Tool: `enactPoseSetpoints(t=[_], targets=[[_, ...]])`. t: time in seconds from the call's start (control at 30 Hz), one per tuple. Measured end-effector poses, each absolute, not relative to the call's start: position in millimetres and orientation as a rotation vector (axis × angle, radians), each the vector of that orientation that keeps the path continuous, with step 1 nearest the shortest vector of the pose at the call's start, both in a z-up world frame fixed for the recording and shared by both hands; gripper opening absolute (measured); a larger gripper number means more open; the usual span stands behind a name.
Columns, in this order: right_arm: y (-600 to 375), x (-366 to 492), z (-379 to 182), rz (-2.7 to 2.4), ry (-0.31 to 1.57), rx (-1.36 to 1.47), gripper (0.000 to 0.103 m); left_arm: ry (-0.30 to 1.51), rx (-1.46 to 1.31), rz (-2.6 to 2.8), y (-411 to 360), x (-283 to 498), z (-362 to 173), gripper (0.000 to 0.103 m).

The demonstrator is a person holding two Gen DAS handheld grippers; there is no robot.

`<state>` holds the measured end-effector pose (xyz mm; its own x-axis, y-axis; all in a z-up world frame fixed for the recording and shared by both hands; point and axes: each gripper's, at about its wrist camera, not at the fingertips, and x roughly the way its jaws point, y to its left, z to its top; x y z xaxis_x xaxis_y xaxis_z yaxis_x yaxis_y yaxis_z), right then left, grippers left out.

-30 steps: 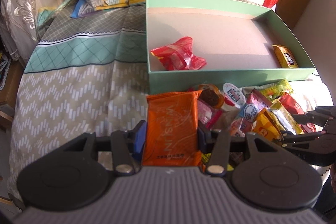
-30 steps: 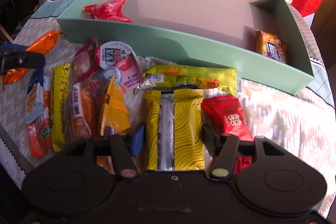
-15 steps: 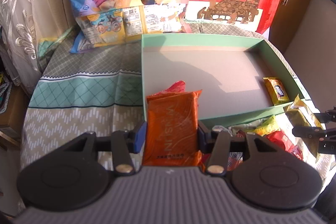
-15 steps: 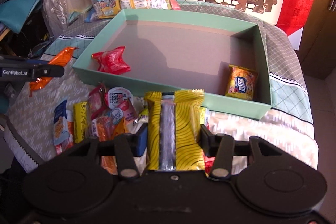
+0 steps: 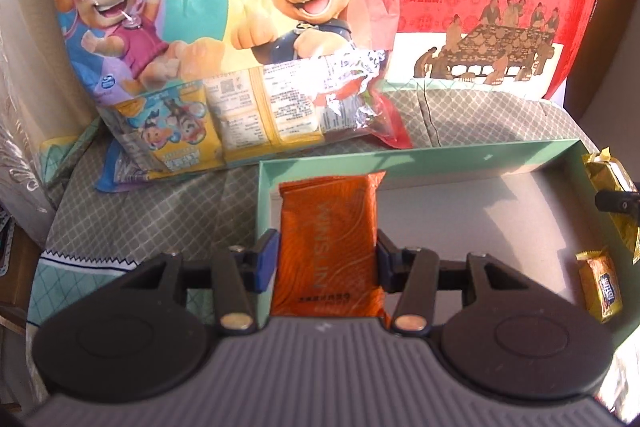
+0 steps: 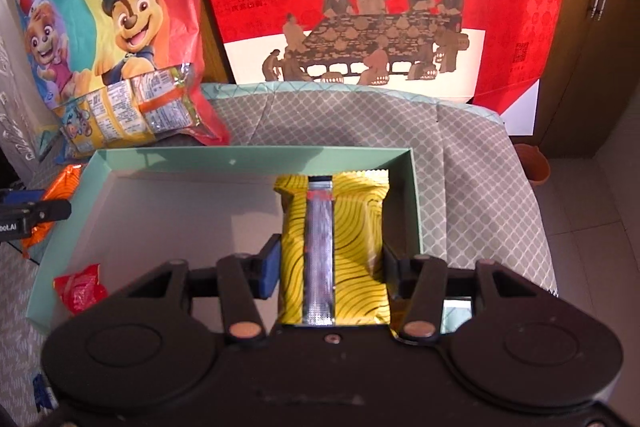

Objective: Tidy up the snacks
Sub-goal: 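Carry both held snacks into the green box and open both tools, then grasp the clear bread packet from the heap with the right tool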

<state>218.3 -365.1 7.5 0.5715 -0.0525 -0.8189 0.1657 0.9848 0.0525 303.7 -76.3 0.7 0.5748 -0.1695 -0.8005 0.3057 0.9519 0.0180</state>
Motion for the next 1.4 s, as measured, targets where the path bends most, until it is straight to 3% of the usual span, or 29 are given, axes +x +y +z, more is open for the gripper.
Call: enactPoseSetpoints(t=[0.27,0.3,0.33,0.37,0.4,0.43,0.57,0.83,1.4], targets=[[-373.6,253.6,-26.8,-0.132,0.979,0.090,0.055,0.930,0.183,-0.267,-83.6,324.0,-22.3,0.050],[-373.0,256.3,-27.8,-0.134,0.979,0.085,0.057,0.924,0.188,-0.264,-84.4,323.6,-22.8,0.061],[-372.1,257.4,-28.0,-0.135,0.978,0.087,0.067,0.921,0.195,-0.257,-85.3,322.8,-22.3,0.070],[-370.3,256.6,-25.9,-0.134,0.967,0.093,0.080,0.909,0.201,-0.248,-86.0,319.9,-19.9,0.089],[-368.9,255.1,-23.0,-0.130,0.951,0.098,0.085,0.893,0.206,-0.245,-86.0,316.0,-16.9,0.101],[-366.1,252.3,-18.4,-0.125,0.938,0.105,0.093,0.882,0.209,-0.245,-86.0,313.1,-14.7,0.103],[-357.9,241.6,-4.9,-0.122,0.926,0.117,0.103,0.891,0.196,-0.251,-81.9,297.8,-0.1,0.103],[-330.8,187.1,21.8,-0.072,0.906,0.145,0.103,0.904,0.200,-0.271,-58.1,232.4,15.0,0.103],[-249.7,55.2,26.4,0.061,0.911,0.165,0.103,1.057,0.125,-0.342,-29.5,99.0,-19.4,0.103]])
